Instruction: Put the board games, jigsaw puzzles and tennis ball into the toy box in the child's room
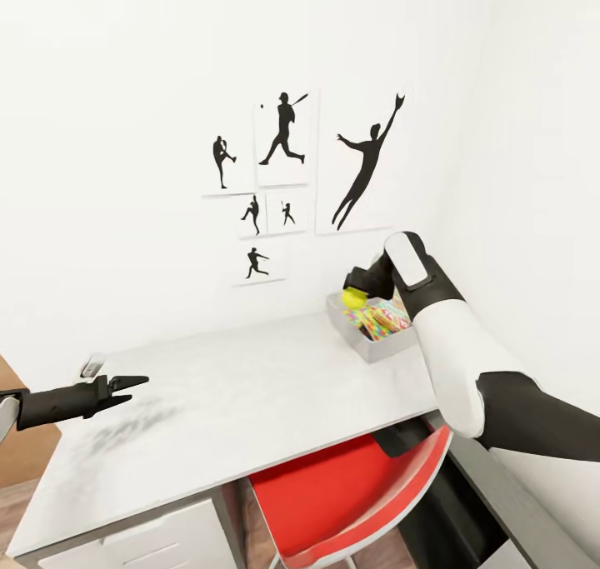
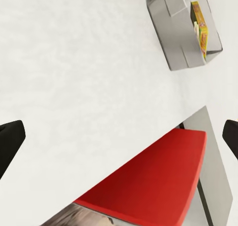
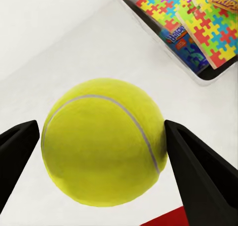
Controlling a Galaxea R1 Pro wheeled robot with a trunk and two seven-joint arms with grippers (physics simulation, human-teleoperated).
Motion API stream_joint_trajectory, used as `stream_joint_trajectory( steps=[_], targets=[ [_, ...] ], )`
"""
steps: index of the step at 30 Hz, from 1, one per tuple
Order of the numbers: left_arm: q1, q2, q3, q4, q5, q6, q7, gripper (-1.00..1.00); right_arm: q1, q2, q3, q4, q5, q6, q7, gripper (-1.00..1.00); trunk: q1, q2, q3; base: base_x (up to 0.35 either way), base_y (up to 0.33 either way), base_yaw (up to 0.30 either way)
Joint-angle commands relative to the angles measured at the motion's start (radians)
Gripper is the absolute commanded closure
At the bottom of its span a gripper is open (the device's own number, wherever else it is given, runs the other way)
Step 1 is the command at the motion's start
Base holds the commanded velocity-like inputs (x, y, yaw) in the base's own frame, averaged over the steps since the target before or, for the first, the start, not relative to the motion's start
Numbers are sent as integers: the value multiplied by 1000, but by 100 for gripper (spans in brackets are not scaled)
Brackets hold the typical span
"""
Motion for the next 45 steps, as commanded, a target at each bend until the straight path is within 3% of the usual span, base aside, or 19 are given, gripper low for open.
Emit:
stream_joint_trajectory(
  steps=[1, 19, 34, 45],
  targets=[
    [-1, 0, 1, 0, -2, 3, -5, -100, -1, 1, -4, -1, -8, 2, -10, 100, 1, -2, -2, 18, -12, 0],
    [-1, 0, 2, 0, -2, -4, -4, -100, 10, -4, -6, 0, -7, 2, -5, 100, 1, -2, -2, 204, -67, -8],
    [-1, 0, 2, 4, -2, -4, -5, -100, 11, -13, -6, 0, -7, 2, -3, 100, 1, -2, -8, 151, 0, -249],
    [-1, 0, 2, 5, -2, -5, -5, -100, 11, -14, -5, -2, -7, 2, -3, 100, 1, -2, -9, 47, 0, -31]
  ],
)
